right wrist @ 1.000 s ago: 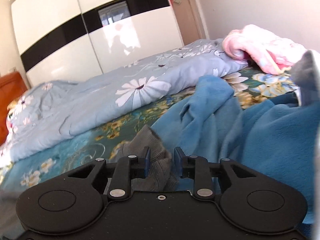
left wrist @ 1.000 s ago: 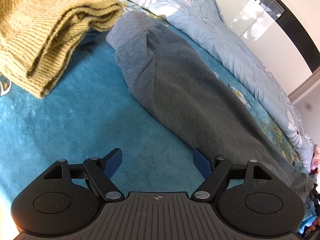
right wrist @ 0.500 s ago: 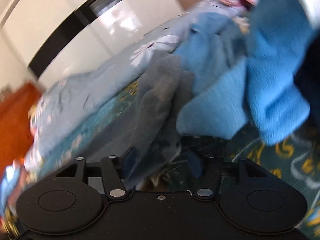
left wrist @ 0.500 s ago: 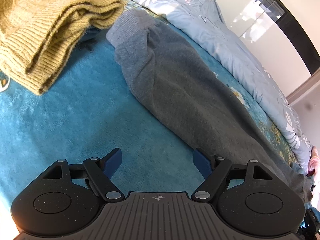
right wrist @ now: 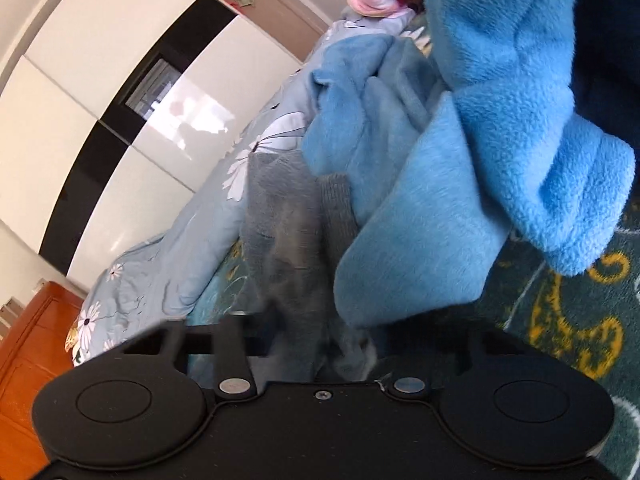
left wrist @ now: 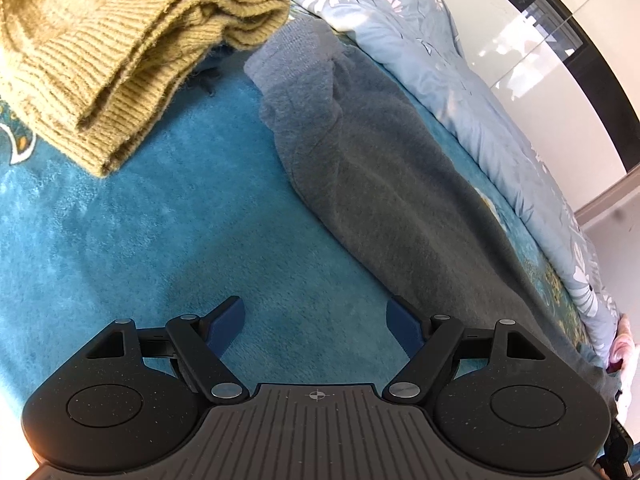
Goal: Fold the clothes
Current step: 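Lift the grey cuff with the right tool and lay it onto the garment, then grasp the grey cuff end with the left tool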
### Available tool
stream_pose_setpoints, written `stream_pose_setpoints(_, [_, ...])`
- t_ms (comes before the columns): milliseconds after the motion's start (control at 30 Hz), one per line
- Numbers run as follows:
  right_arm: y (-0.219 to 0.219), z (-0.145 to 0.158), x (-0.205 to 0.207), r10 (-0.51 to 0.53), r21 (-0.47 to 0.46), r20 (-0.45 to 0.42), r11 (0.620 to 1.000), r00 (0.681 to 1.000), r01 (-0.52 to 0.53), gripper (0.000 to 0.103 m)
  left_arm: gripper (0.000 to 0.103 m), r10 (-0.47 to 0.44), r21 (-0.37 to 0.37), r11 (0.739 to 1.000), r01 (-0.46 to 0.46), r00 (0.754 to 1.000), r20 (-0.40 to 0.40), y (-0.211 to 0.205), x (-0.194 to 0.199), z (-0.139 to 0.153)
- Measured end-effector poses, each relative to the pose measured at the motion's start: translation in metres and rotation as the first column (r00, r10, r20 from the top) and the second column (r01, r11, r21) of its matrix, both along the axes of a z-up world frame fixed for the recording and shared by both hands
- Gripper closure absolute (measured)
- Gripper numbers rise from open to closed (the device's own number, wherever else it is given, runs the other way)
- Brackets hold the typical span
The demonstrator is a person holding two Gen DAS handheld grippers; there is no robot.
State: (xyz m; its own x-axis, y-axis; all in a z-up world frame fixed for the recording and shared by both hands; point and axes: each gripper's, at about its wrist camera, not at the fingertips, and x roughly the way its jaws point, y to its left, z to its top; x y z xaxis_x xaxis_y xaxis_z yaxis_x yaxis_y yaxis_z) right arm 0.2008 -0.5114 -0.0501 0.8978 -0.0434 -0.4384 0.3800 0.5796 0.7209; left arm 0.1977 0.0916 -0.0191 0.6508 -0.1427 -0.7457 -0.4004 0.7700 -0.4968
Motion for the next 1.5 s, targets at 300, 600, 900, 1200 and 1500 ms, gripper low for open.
stream_pose_setpoints(300, [0.065,0.079,0.03,0.197,-0.274,0.079,0.947,0.977,-0.168,0.093,0.026,0.001,-0.046,0.999,0.0,1.0,0.021,0.009,-0.002,-0.002])
stream_pose_setpoints(600, [0.225,0.106,0.08,0.608,-0.527,-0.009,0.672,0.794,-0.521,0.093,0.026,0.039,-0.064,0.997,-0.037,0.999,0.029,0.026,-0.01,0.001])
stream_pose_setpoints(900, [0.319,0.046,0.06,0.732,-0.547,-0.253,0.431,0.633,-0.717,0.092,0.026,0.058,-0.073,0.996,-0.055,0.997,0.041,0.043,-0.018,0.009])
stream_pose_setpoints(1200, [0.314,0.05,0.044,0.816,-0.54,-0.214,0.36,0.538,-0.761,0.062,0.026,-0.046,-0.079,0.995,0.057,0.99,0.134,0.007,0.017,0.027])
stream_pose_setpoints(1500, [0.237,0.066,0.019,0.713,-0.51,-0.111,0.557,0.692,-0.655,0.057,0.02,-0.284,-0.067,0.949,0.308,0.928,0.242,-0.071,0.099,0.041])
